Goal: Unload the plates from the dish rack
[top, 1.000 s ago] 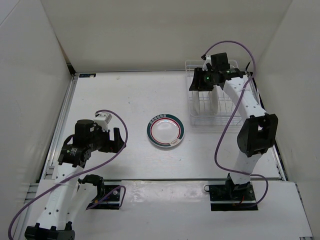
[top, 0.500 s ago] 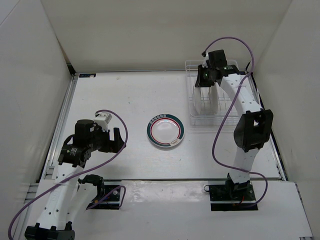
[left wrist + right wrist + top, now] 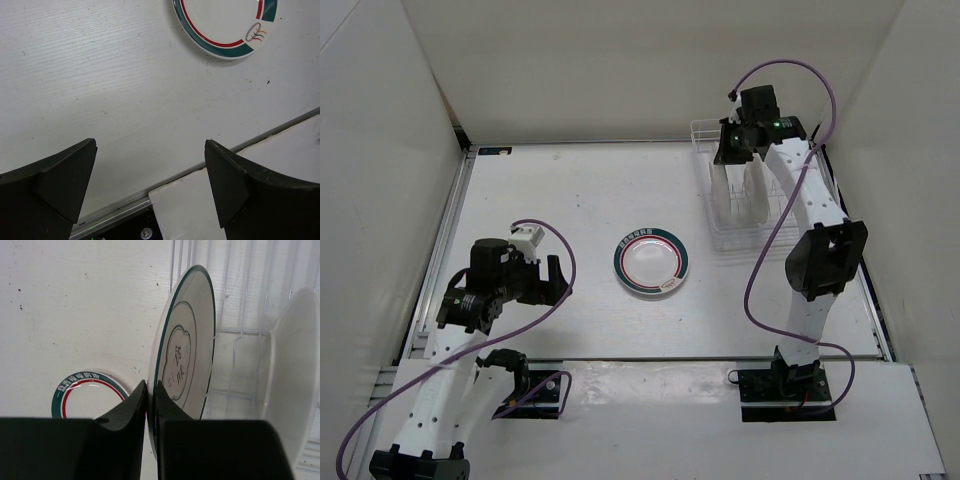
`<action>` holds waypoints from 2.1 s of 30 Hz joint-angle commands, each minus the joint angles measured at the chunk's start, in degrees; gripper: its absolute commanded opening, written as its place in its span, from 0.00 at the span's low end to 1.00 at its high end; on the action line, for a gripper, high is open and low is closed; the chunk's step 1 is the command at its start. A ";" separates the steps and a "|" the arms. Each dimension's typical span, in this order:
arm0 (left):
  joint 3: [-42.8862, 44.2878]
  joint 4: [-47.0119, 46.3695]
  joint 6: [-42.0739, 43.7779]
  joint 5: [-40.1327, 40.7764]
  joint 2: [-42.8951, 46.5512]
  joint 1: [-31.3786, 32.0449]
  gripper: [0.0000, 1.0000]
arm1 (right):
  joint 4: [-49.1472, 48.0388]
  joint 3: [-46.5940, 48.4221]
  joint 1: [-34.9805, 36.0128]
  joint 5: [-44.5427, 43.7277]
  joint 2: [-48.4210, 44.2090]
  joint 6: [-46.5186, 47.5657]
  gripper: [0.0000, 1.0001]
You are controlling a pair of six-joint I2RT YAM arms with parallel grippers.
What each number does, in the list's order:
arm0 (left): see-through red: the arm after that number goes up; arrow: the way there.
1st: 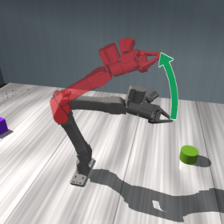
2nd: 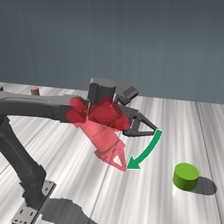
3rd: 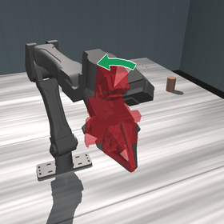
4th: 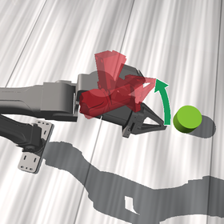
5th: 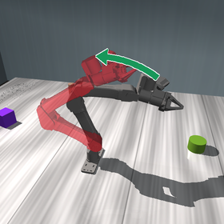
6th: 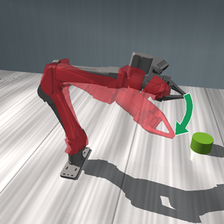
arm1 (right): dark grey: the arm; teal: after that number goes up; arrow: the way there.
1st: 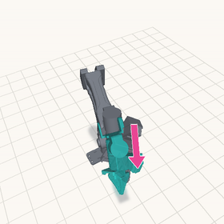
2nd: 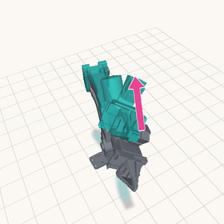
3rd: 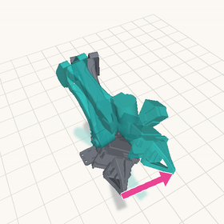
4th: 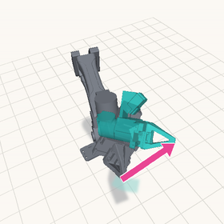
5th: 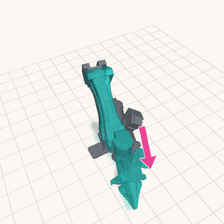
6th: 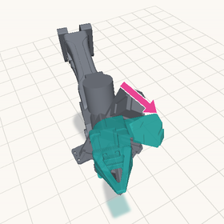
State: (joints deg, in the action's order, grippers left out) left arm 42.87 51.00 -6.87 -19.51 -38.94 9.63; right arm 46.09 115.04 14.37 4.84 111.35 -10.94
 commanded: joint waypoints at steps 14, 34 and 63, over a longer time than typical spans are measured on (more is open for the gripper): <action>0.37 -0.29 0.19 -0.44 -0.26 0.30 1.00 | 1.81 8.79 3.45 5.35 -12.29 1.88 0.00; 0.11 -0.20 0.19 -0.97 0.79 0.22 1.00 | -13.56 -29.70 45.91 -44.21 -17.67 10.15 0.00; 0.19 -0.11 0.20 -1.76 0.71 0.30 1.00 | -6.80 -19.77 57.08 -65.66 4.32 -0.40 0.00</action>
State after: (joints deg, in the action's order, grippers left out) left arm 42.87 51.05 -6.90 -19.99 -38.76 9.61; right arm 38.06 93.08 70.26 -55.40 116.86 -9.80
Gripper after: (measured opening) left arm 1.000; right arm 0.065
